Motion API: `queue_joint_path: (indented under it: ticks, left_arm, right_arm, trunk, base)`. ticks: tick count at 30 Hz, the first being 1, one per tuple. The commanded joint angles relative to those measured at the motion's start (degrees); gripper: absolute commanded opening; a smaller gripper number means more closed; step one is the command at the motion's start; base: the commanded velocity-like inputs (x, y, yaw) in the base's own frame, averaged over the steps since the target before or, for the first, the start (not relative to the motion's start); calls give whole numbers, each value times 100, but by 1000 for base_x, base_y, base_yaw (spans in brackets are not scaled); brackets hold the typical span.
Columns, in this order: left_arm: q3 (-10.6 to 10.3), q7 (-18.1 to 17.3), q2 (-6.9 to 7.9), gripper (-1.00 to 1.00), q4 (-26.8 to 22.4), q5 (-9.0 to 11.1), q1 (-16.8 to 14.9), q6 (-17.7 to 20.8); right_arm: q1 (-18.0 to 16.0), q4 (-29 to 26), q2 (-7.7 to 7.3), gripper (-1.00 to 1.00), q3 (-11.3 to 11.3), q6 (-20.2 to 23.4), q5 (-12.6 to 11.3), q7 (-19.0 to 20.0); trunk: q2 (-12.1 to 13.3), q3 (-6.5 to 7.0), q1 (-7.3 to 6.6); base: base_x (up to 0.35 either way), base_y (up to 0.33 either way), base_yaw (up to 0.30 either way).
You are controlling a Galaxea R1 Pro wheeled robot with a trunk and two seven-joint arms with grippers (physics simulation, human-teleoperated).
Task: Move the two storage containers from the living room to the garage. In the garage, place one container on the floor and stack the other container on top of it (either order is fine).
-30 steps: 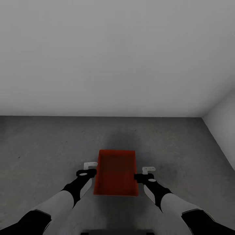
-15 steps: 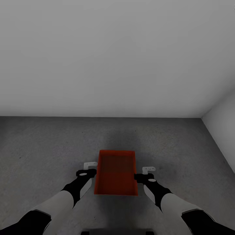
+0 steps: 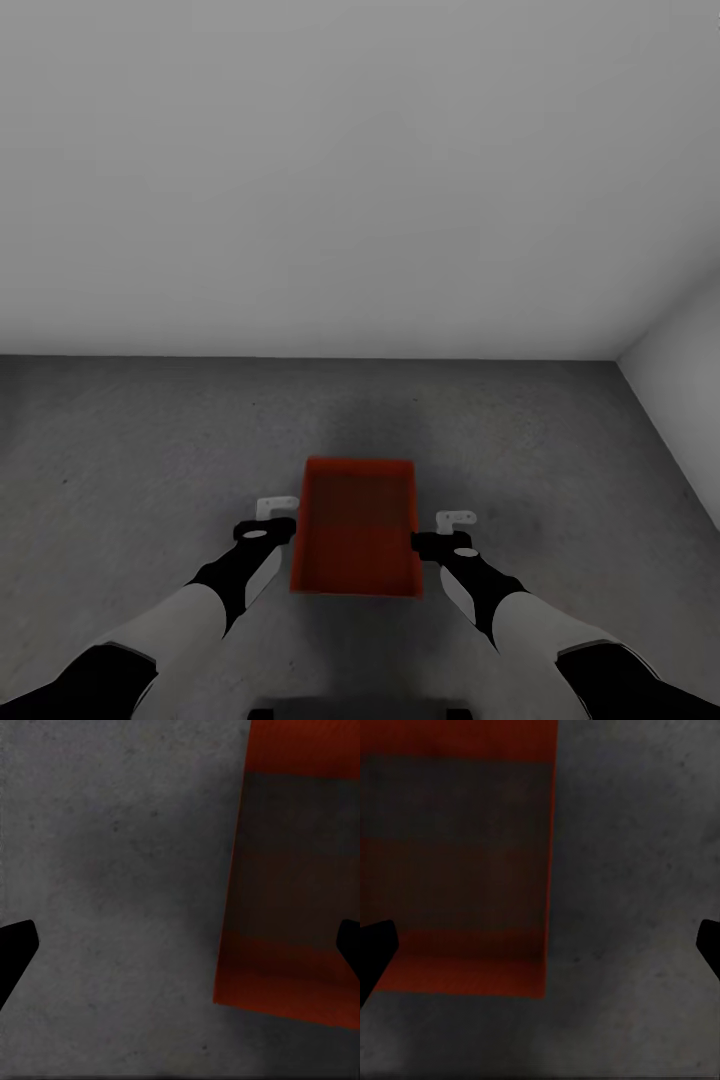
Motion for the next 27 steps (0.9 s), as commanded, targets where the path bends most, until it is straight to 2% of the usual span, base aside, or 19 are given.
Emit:
queue_joint_path:
  ticks: [1,27]
  left_arm:
    - [-49,41,3,100,-6,48,-1,31]
    - [-46,45,10,100,34,49,0,47]
  right_arm:
    - [-3,2,-1,100,50,-8,-61,-24]
    - [-3,2,-10,100,50,-8,-85,-13]
  trunk:
    - [-3,-4,-1]
    - [-3,-4,-1]
  base:
    - [-195,96,0]
    - [-273,134,0]
